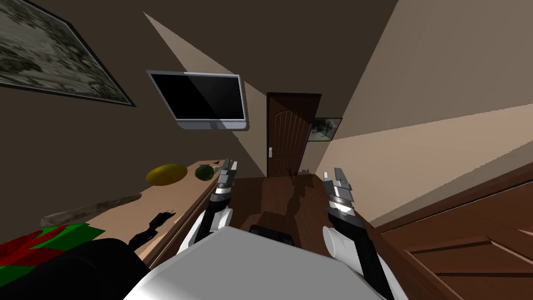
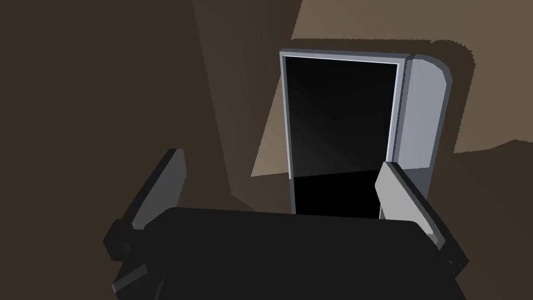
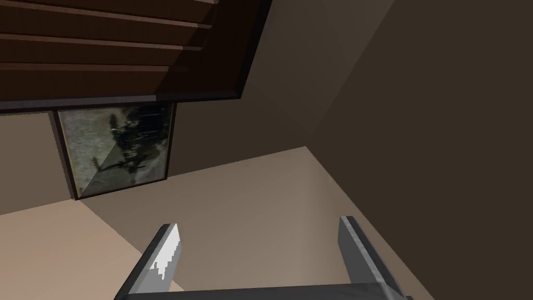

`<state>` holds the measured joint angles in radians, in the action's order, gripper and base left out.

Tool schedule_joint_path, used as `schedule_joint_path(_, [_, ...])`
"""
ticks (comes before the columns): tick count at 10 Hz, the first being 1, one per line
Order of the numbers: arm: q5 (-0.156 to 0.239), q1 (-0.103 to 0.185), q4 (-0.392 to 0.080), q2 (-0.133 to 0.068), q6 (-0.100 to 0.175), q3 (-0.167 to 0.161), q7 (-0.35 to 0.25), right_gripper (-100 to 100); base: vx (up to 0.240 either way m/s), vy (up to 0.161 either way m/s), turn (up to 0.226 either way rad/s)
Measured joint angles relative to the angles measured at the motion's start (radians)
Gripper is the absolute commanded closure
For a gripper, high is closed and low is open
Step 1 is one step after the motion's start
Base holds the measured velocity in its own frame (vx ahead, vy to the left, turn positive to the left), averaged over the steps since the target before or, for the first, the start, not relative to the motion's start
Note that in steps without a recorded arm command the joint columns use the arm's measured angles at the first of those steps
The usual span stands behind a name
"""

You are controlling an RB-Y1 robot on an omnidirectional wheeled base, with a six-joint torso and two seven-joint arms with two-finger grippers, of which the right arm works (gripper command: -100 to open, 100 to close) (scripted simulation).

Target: Pull the door open

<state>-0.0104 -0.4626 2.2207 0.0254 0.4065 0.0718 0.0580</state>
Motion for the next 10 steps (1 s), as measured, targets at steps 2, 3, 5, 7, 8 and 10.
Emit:
schedule_joint_path(2, [0.032, 0.017, -0.035, -0.012, 0.003, -0.015, -0.027, -100, 0.173, 0.033, 0.042])
schedule_joint_path(3, [0.05, 0.024, -0.048, -0.019, 0.002, -0.022, -0.043, -100, 0.189, 0.034, 0.06])
schedule_joint_path(5, [0.089, 0.049, -0.088, -0.032, 0.001, -0.035, -0.078, -100, 0.155, 0.038, 0.058])
schedule_joint_path(7, [0.131, 0.07, -0.126, -0.042, -0.001, -0.056, -0.114, -100, 0.135, 0.015, 0.043])
schedule_joint_path(8, [0.148, 0.078, -0.14, -0.047, -0.002, -0.063, -0.13, -100, 0.088, 0.018, 0.043])
schedule_joint_path(10, [0.185, 0.096, -0.178, -0.06, 0.001, -0.073, -0.163, -100, 0.078, 0.035, 0.046])
